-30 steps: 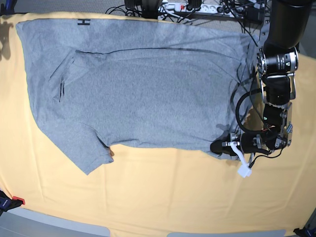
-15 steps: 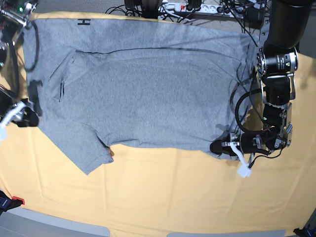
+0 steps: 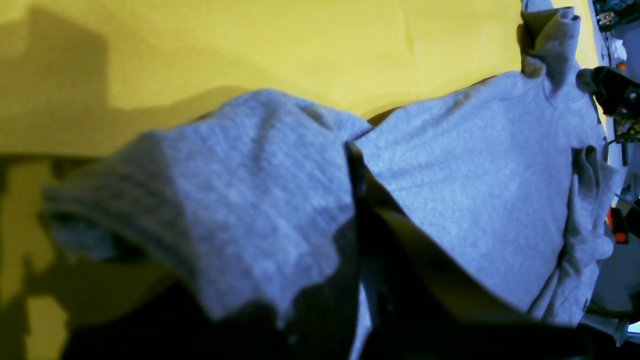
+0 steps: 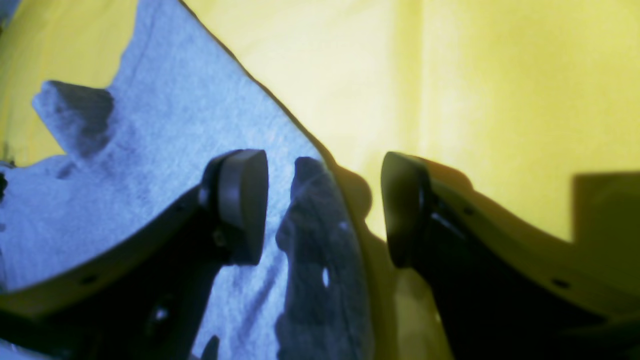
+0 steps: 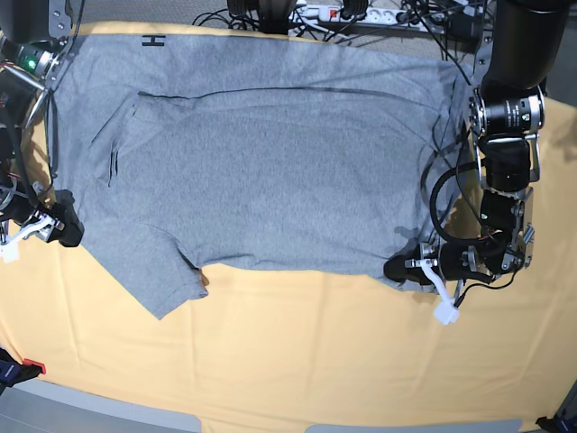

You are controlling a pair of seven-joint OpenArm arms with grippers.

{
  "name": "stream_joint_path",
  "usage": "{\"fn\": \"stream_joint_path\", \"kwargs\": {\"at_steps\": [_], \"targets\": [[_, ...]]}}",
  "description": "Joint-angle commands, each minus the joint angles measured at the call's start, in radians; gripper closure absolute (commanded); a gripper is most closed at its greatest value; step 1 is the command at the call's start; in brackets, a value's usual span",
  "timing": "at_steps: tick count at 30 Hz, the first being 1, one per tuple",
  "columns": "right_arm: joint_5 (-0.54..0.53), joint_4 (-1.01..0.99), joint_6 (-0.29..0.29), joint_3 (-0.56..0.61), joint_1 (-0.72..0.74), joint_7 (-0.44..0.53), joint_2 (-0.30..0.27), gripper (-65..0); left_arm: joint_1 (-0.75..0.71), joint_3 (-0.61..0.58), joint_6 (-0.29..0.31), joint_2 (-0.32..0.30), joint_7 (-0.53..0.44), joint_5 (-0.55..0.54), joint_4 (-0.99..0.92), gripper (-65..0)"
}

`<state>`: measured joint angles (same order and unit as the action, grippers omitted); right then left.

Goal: Layout the t-shirt on the table in an organized manner, then fold the t-shirt properly
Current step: 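Grasp the hem corners with both grippers, then fold the hem half over toward the shoulder edge with both grippers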

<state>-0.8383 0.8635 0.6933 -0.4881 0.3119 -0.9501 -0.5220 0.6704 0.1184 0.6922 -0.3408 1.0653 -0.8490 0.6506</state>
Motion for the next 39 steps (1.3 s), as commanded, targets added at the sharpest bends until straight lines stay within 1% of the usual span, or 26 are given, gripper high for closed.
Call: {"fn": "stream_joint_path", "kwargs": {"at_steps": [1, 5, 10, 12, 16, 18, 21, 22, 23, 28, 33, 39], "targets": [[0.001, 0.008, 0.005, -0.003, 0.019, -0.003, -0.021, -37.7, 0.036, 0.006, 0.006, -0.011, -0.025, -0.024, 0.015, 0.0], [0.004, 0.008, 0.005, -0.002, 0.018, -0.034, -0.015, -37.6, 0.036, 0.006, 0.006, -0.011, -0.026, -0.024, 0.015, 0.0], [0.005, 0.008, 0.005, -0.002, 0.018, -0.043, 0.017, -37.4, 0.036, 0.006, 0.006, -0.011, -0.026, -0.024, 0.015, 0.0], [0.005, 0.008, 0.005, -0.002, 0.018, -0.06, 0.029, -35.7, 0.036, 0.006, 0.006, -0.011, -0.026, -0.024, 0.015, 0.0], [0.006, 0.008, 0.005, -0.001, 0.018, -0.071, 0.042, -26.5, 0.036, 0.006, 0.006, -0.011, -0.026, -0.024, 0.015, 0.0], [0.006, 0.009, 0.005, -0.001, 0.018, -0.052, 0.035, -18.9, 0.036, 0.006, 0.006, -0.011, -0.026, -0.024, 0.015, 0.0], [0.005, 0.009, 0.005, -0.001, 0.018, -0.014, 0.023, -4.4, 0.036, 0.006, 0.006, -0.011, -0.026, -0.024, 0.015, 0.0], [0.005, 0.01, 0.005, -0.001, 0.02, -0.009, 0.021, -1.0, 0.036, 0.006, 0.006, -0.011, -0.026, -0.024, 0.015, 0.0], [0.005, 0.011, 0.005, -0.001, 0.021, -0.006, 0.02, 0.0, 0.036, 0.006, 0.006, -0.011, -0.026, -0.024, 0.015, 0.0], [0.009, 0.012, 0.005, -0.001, 0.05, 0.004, 0.021, 0.0, 0.037, 0.006, 0.006, -0.011, -0.049, -0.024, 0.015, 0.0], [0.116, 0.012, 0.005, -0.001, 0.099, 0.069, 0.021, 0.0, 0.055, 0.006, 0.006, -0.011, -0.063, -0.023, 0.015, 0.0], [0.138, 0.012, 0.005, -0.001, 0.157, 0.087, 0.021, 0.0, 0.101, 0.005, 0.006, -0.011, -0.104, -0.023, 0.015, 0.0]]}}
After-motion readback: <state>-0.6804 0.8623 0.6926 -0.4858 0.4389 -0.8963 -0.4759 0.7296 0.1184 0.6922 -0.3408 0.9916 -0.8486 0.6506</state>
